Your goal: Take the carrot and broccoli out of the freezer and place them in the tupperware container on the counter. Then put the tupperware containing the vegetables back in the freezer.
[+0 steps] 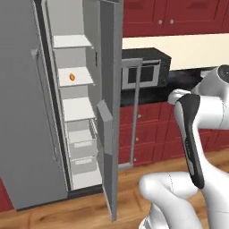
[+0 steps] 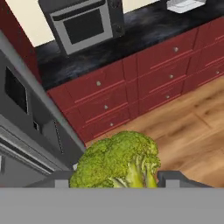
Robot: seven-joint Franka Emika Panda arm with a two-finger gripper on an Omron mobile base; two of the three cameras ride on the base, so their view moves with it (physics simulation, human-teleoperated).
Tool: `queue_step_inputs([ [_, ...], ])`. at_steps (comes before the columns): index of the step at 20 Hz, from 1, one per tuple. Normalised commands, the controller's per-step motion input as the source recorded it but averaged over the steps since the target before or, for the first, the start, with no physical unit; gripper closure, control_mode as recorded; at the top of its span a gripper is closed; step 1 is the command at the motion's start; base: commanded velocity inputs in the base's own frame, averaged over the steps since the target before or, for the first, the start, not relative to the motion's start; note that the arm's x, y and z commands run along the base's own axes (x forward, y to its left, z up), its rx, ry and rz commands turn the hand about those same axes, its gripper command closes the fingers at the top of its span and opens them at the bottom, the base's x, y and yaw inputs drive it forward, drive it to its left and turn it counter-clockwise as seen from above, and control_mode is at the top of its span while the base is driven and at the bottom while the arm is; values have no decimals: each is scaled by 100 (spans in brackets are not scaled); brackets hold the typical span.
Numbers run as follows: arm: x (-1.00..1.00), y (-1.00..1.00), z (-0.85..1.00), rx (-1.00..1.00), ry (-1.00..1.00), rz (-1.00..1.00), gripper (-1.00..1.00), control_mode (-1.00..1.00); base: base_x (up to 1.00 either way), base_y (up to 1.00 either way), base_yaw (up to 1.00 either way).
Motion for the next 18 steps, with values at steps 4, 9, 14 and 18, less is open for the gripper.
queue_step_inputs([
  [4, 0, 0, 0, 0, 0, 0, 100, 100, 49, -100, 5],
  [9, 0, 0, 0, 0, 0, 0, 100, 100, 69, -100, 21],
  [14, 0, 0, 0, 0, 0, 0, 100, 100, 65, -100, 20],
  [18, 0, 0, 0, 0, 0, 0, 100, 100, 64, -100, 17],
])
